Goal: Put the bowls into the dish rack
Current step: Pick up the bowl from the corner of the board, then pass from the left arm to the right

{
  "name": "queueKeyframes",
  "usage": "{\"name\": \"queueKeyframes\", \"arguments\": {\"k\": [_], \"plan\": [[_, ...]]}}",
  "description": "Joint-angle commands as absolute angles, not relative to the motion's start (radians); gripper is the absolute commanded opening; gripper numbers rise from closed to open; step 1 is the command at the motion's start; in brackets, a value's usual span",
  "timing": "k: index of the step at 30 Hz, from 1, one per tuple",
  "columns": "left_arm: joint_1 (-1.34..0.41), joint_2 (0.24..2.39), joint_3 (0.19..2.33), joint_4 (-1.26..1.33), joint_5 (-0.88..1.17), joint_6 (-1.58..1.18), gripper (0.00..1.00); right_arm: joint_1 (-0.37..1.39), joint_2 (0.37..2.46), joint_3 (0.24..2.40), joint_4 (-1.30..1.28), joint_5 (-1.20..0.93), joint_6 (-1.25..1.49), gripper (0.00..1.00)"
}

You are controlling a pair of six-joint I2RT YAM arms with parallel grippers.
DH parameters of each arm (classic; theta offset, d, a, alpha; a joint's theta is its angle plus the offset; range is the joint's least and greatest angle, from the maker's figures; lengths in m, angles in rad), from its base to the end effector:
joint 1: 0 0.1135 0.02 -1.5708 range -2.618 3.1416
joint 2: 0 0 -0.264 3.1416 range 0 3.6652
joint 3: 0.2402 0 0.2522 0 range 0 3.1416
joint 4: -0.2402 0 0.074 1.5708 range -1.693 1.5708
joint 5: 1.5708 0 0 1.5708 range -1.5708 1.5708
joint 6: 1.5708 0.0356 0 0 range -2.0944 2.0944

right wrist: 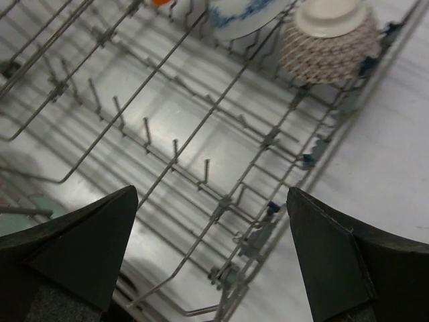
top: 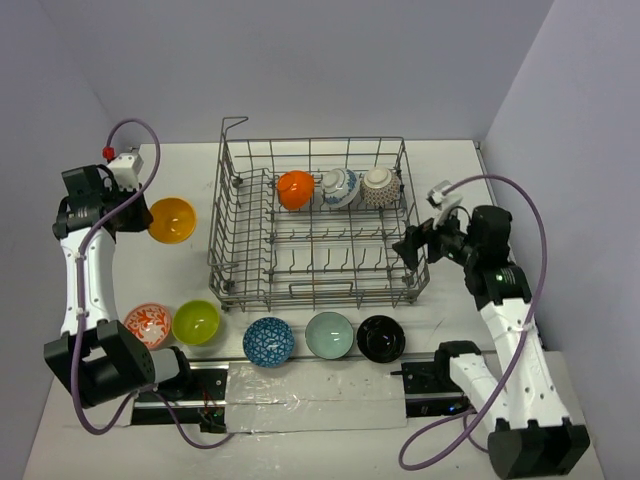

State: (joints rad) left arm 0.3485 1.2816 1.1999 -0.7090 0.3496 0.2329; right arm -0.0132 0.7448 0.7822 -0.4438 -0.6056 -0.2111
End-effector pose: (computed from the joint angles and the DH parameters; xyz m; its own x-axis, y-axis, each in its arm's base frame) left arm 0.2573 0.0805 0.3300 -0.6719 -0.0134 -0.7406 0.0624 0.9953 -0.0746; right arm 0.1636 0.0181 0.3207 -0.2792 -0.1686 -0.9453 -0.5834 0.8117 0.0276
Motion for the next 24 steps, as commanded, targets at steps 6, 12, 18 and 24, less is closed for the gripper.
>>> {"name": "queueKeyframes", "arguments": {"k": [6, 12, 18, 24], "plan": [[0.353, 1.209, 1.308, -0.725, 0.361, 0.163, 0.0, 0.098, 0.879, 0.896, -0.585, -0.655, -0.33, 1.0], [0.353, 1.226, 1.393, -0.767, 0.353, 0.166, 0.0, 0.103, 0.972, 0.942, -0.584, -0.669, -0.314, 0.6], [0.353, 1.23, 1.46, -0.795, 0.347, 0.163, 0.0, 0.106, 1.04, 0.98, -0.604, -0.687, -0.311, 0.59], [0.351, 1.25, 1.552, -0.85, 0.371, 0.161, 0.0, 0.115, 1.035, 0.997, -0.6, -0.687, -0.322, 0.71]]}}
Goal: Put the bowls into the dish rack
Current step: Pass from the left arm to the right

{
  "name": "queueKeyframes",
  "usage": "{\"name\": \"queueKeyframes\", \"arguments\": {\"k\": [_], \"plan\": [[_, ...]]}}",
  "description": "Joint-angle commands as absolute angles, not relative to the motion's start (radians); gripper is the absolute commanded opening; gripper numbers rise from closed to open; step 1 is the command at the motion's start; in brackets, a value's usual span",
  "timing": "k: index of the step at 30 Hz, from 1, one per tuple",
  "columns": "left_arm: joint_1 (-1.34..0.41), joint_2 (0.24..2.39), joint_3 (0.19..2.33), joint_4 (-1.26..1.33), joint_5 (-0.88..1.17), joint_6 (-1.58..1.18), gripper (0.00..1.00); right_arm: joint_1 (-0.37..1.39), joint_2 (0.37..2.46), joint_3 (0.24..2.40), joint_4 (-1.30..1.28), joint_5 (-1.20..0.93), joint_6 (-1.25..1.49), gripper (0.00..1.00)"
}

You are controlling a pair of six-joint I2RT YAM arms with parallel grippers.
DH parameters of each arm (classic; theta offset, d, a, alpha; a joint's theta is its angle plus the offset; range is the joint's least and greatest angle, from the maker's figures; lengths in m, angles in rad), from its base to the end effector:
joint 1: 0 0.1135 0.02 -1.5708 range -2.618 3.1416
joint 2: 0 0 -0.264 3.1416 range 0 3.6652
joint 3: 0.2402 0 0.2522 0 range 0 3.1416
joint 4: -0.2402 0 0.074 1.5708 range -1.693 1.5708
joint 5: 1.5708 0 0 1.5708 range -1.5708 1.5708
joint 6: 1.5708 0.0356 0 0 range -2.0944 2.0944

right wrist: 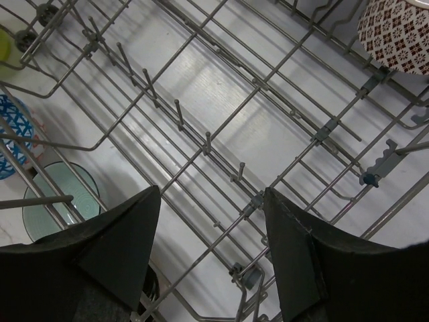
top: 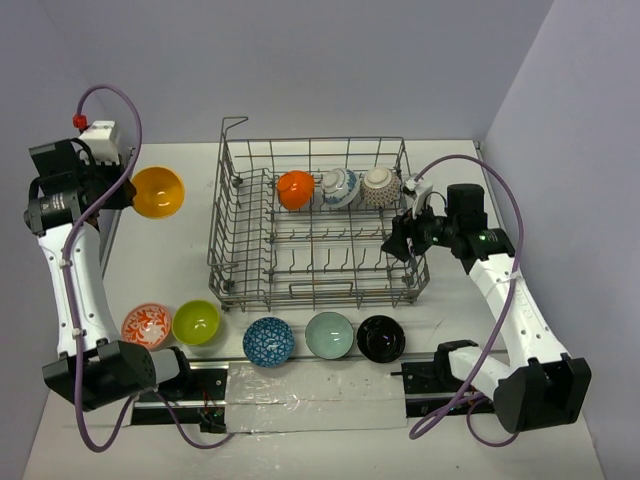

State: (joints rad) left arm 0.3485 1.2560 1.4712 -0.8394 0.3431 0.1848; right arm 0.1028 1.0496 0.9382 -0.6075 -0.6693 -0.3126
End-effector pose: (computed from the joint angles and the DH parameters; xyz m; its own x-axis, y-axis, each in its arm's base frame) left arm 0.2409 0.0748 0.4126 -0.5519 -0.0164 -0.8337 0.0370 0.9983 -0.0442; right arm 0.2120 0.0441 0.3077 -0.4558 -0.2895 -0.8417 -0.7200 0.6759 0.1574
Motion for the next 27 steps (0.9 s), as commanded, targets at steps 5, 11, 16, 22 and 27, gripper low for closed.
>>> {"name": "queueKeyframes", "arguments": {"k": [5, 11, 16, 22, 27], "plan": [[0.328, 1.272, 1.623, -0.899, 0.396, 0.17, 0.0, 0.132, 1.008, 0.997, -0.558, -0.64, -0.298, 0.71], [0.227, 1.318, 1.681, -0.934, 0.356, 0.17, 0.0, 0.146, 0.973, 0.979, -0.525, -0.617, -0.284, 0.73], [0.123, 1.377, 1.752, -0.946, 0.324, 0.152, 0.0, 0.15, 0.976, 0.974, -0.529, -0.623, -0.314, 0.75], [-0.027, 1.458, 1.807, -0.922, 0.367, 0.141, 0.0, 0.163, 0.931, 0.973, -0.511, -0.652, -0.365, 0.77], [-0.178, 1.546, 1.896, -0.939, 0.35, 0.124, 0.0, 0.17, 0.928, 1.064, -0.554, -0.675, -0.414, 0.76]]}}
